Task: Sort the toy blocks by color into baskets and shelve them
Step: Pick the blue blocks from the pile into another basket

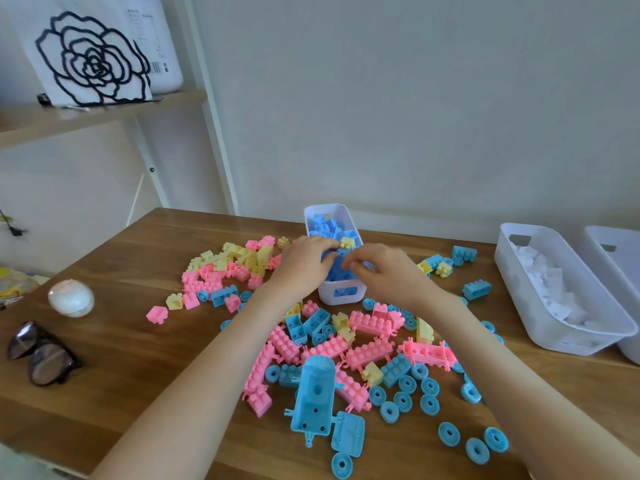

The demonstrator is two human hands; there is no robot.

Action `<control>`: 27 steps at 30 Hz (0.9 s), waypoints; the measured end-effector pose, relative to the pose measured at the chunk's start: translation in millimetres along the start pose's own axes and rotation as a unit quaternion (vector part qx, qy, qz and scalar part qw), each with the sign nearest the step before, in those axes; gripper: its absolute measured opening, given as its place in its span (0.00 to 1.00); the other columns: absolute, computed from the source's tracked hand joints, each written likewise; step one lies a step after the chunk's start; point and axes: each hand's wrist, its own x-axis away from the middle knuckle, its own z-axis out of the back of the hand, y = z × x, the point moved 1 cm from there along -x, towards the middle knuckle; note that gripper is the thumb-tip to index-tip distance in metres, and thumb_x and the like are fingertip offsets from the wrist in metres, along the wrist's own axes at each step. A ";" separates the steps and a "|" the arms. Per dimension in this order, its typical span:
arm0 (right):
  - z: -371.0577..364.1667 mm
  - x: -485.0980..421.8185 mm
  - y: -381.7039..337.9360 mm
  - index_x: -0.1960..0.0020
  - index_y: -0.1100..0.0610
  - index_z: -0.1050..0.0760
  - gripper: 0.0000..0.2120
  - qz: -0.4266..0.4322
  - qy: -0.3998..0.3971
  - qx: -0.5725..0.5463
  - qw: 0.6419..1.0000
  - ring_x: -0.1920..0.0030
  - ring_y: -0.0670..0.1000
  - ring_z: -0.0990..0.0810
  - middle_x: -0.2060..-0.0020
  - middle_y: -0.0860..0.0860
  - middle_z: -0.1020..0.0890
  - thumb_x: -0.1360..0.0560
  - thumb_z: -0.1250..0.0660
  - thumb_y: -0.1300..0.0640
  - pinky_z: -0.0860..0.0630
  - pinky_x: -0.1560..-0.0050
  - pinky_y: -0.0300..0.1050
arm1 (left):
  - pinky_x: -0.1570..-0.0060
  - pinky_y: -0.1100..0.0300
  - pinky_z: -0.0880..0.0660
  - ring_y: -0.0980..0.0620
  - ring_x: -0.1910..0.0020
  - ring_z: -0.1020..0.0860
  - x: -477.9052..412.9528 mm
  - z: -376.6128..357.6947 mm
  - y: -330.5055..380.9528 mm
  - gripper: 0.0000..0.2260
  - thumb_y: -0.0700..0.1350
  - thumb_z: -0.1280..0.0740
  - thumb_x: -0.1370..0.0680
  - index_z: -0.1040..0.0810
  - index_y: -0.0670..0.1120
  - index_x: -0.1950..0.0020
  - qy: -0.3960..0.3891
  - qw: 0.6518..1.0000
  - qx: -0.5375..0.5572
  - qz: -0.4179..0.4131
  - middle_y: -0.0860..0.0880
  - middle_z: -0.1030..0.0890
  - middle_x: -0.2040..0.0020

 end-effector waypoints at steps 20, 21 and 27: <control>-9.4 -16.2 8.2 0.51 0.50 0.26 0.07 -0.138 0.066 -0.060 0.986 0.46 0.47 0.32 0.55 0.45 0.24 0.21 0.41 0.49 0.42 0.47 0.44 | 0.36 0.55 0.45 0.51 0.30 0.43 9.7 0.0 10.4 0.14 0.54 0.35 0.23 0.23 0.52 0.39 0.051 0.997 -0.060 0.009 0.54 0.33 0.30; -7.2 -15.6 5.7 0.53 0.51 0.27 0.07 -0.135 0.074 -0.104 0.983 0.51 0.46 0.30 0.57 0.46 0.23 0.21 0.40 0.50 0.38 0.50 0.41 | 0.37 0.55 0.45 0.51 0.30 0.42 10.8 0.5 11.3 0.14 0.53 0.34 0.23 0.23 0.51 0.39 0.068 0.996 -0.050 0.000 0.54 0.32 0.30; 8.3 -7.3 -7.5 0.54 0.57 0.27 0.08 -0.141 0.118 -0.282 0.942 0.61 0.50 0.25 0.61 0.50 0.22 0.22 0.37 0.53 0.28 0.59 0.45 | 0.44 0.59 0.47 0.54 0.34 0.38 15.8 7.7 10.4 0.13 0.54 0.35 0.23 0.23 0.53 0.40 0.120 0.992 -0.048 -0.011 0.57 0.27 0.35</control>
